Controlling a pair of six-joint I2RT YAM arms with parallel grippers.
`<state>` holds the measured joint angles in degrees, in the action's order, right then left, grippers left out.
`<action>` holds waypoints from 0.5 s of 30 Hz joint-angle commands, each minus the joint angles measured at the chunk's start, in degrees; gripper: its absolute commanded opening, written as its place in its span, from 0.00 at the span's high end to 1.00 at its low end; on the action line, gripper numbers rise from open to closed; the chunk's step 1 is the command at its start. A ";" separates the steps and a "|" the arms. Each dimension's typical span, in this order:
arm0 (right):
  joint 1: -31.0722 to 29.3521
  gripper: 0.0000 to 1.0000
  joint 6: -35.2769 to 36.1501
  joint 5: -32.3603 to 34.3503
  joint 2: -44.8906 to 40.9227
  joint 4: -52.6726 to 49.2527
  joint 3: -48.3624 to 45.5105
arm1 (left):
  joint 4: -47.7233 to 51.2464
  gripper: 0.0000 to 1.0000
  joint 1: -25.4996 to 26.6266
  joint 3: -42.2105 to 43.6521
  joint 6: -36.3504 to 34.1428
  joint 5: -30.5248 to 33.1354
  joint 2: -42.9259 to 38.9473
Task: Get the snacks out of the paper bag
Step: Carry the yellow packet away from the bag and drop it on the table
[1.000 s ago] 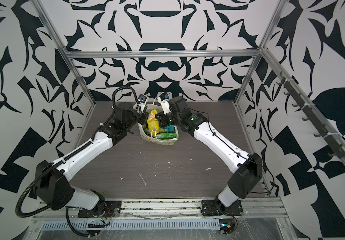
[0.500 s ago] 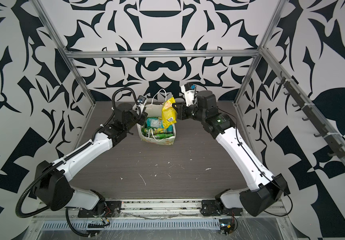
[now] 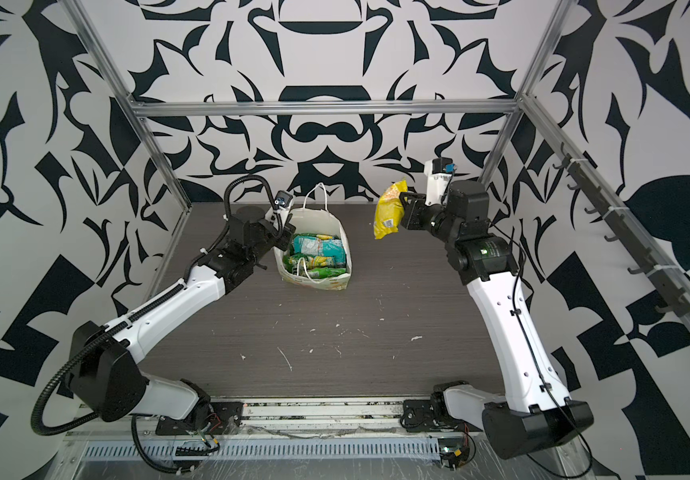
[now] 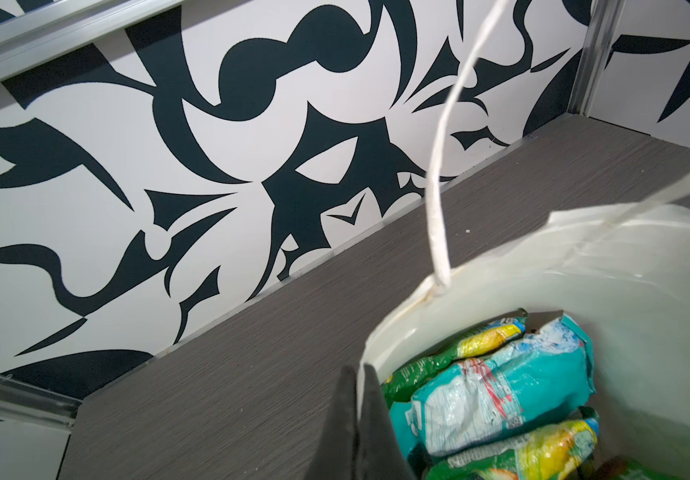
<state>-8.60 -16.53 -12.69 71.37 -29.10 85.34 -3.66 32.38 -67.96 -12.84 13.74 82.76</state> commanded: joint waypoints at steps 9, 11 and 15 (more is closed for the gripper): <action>0.34 1.00 13.02 27.29 21.95 -9.97 2.69 | -7.39 1.00 -0.03 -1.40 1.09 -1.07 -2.96; -0.69 1.00 14.99 29.92 25.21 -8.91 3.12 | -7.62 1.00 -0.04 -1.46 1.41 -1.25 -2.61; -4.63 1.00 20.55 36.02 32.10 -6.80 5.15 | -7.26 1.00 -0.04 -1.91 2.02 -1.88 -1.99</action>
<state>-10.46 -1.23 16.34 102.72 -37.89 86.39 -3.66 32.38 -67.96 -11.99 12.84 82.76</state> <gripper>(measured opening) 0.051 0.038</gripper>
